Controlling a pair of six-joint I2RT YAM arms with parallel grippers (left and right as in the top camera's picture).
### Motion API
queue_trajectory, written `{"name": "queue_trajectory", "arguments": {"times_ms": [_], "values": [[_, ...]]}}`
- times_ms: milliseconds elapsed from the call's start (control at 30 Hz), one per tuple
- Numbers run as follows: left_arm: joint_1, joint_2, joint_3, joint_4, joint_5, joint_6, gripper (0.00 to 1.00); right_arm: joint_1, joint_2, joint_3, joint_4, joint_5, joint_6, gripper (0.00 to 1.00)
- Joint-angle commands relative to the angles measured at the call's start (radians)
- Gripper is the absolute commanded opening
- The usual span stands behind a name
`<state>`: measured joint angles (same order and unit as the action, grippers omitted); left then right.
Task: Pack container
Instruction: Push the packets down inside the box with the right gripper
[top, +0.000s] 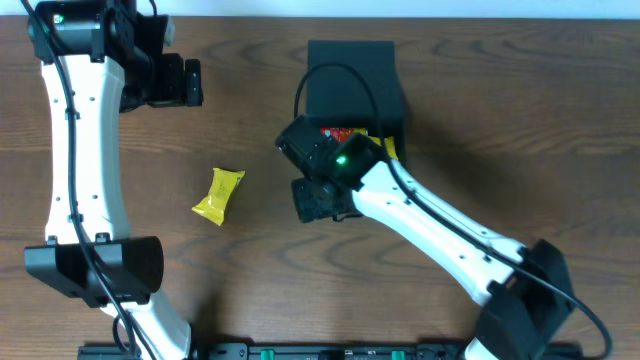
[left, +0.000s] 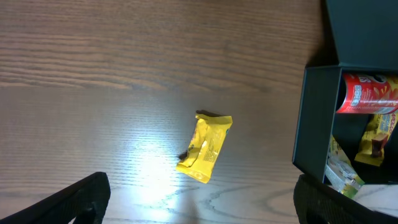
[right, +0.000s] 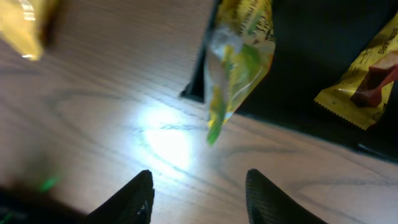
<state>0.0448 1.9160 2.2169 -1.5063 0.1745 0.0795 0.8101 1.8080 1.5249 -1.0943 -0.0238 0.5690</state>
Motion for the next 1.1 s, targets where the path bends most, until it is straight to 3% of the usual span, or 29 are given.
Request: {"name": "queue_trajectory", "arguments": {"times_ms": [0, 100, 433, 833, 1067], "values": [[0.000, -0.012, -0.003, -0.002, 0.006, 0.010, 0.95, 0.001, 0.010, -0.004, 0.010, 0.062, -0.009, 0.44], [0.001, -0.012, -0.003, -0.007, 0.005, 0.011, 0.95, 0.003, 0.011, -0.010, 0.030, 0.089, -0.009, 0.37], [0.001, -0.012, -0.003, -0.007, 0.005, 0.011, 0.95, 0.001, 0.012, -0.048, 0.164, 0.134, -0.008, 0.39], [0.001, -0.012, -0.003, -0.004, 0.002, 0.011, 0.95, 0.001, 0.012, -0.060, 0.183, 0.189, 0.014, 0.12], [0.001, -0.012, -0.003, -0.004, 0.002, 0.011, 0.95, 0.001, 0.012, -0.060, 0.194, 0.208, 0.022, 0.01]]}}
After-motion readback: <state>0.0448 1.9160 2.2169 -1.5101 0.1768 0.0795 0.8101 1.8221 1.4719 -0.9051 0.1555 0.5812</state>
